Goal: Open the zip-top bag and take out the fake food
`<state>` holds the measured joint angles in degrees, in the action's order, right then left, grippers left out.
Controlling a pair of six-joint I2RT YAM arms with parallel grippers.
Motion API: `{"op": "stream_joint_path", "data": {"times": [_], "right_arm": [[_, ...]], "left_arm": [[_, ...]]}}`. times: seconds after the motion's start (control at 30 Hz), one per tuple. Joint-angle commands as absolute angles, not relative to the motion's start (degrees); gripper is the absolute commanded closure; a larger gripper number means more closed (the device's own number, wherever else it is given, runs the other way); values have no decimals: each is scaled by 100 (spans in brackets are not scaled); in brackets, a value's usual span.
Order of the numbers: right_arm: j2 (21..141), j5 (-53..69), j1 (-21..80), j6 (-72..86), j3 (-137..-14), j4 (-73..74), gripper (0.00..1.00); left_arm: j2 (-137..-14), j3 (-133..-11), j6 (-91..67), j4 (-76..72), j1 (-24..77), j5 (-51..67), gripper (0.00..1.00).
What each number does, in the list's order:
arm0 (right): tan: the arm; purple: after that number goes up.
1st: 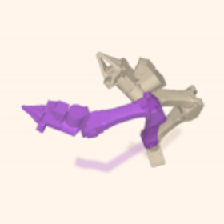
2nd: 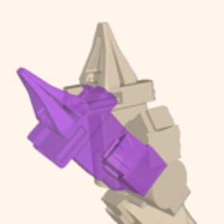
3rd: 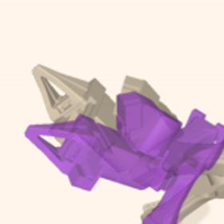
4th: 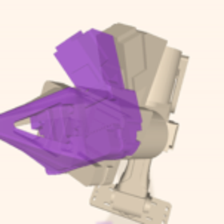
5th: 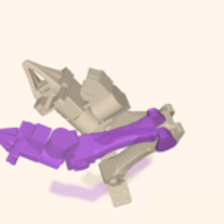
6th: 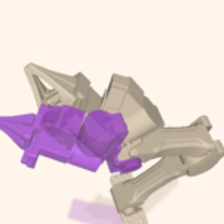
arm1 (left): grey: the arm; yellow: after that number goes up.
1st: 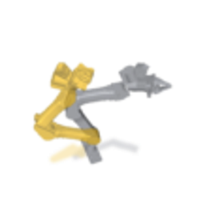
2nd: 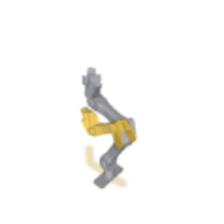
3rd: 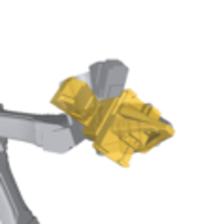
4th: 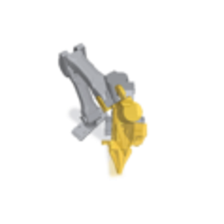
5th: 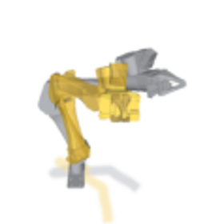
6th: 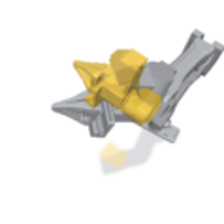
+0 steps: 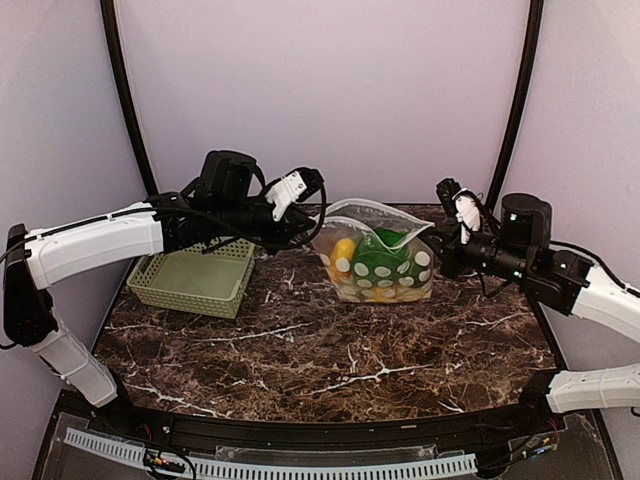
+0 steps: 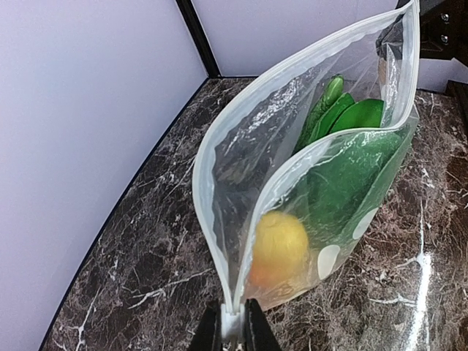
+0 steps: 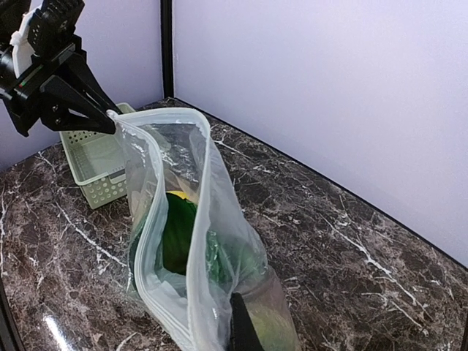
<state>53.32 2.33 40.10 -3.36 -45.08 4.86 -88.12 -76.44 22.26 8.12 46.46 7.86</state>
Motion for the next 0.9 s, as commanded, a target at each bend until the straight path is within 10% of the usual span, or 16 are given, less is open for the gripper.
{"op": "stream_joint_path", "data": {"times": [0.0,0.33,0.4,0.57,0.87], "right_arm": [[5337,434,3981,-417,-4566,230,100],[5459,1465,4249,243,-3653,487,97],[5451,1563,4296,290,-3674,611,84],[5473,1830,4542,365,-4186,1219,13],[5653,1487,4658,412,-5603,2507,4]], "left_arm": [[-8880,-7685,2391,623,4649,1184,98],[-8539,-6580,2586,355,4647,1673,98],[-8499,-6538,2668,407,4649,1714,98],[-8365,-6486,2737,455,4649,1808,97],[-8073,-6398,2866,471,4736,1941,97]]}}
